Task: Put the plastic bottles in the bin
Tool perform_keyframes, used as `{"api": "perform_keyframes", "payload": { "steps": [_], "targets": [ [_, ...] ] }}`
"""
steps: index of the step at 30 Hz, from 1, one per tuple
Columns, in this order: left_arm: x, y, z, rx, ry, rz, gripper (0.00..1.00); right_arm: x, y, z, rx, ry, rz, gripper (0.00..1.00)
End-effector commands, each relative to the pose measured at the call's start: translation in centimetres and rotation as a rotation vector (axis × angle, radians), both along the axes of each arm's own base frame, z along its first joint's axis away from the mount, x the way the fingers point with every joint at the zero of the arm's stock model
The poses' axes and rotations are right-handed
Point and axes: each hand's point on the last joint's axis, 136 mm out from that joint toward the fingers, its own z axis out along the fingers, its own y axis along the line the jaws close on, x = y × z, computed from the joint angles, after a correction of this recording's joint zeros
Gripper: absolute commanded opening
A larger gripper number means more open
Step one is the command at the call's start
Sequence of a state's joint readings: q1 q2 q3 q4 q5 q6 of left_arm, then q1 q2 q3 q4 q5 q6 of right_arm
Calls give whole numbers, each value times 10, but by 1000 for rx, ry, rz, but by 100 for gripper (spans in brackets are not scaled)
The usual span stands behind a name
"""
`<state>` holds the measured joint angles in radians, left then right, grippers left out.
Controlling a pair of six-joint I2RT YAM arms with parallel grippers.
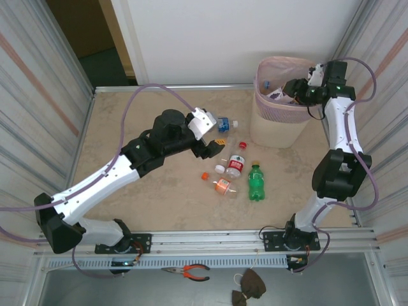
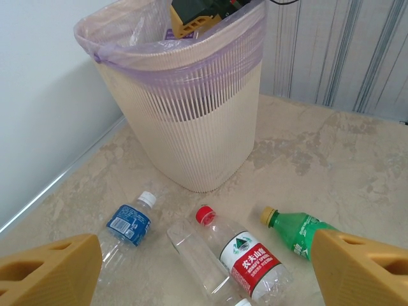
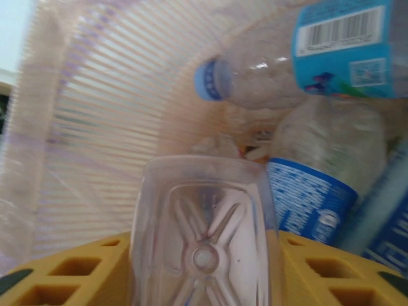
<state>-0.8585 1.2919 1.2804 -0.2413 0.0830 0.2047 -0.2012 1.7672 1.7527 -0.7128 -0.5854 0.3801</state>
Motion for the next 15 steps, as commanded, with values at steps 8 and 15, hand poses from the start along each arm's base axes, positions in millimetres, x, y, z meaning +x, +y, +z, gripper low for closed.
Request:
{"api": "perform_keyframes", "payload": {
  "steps": [8,15],
  "targets": [
    [2,10,13,-35,-14,34,86,-13,-23,17,-222,-2,-62,73],
    [3,14,10,-22,-3,54,86,-25,-30,49,-377,-66,-103,74]
  ]
}}
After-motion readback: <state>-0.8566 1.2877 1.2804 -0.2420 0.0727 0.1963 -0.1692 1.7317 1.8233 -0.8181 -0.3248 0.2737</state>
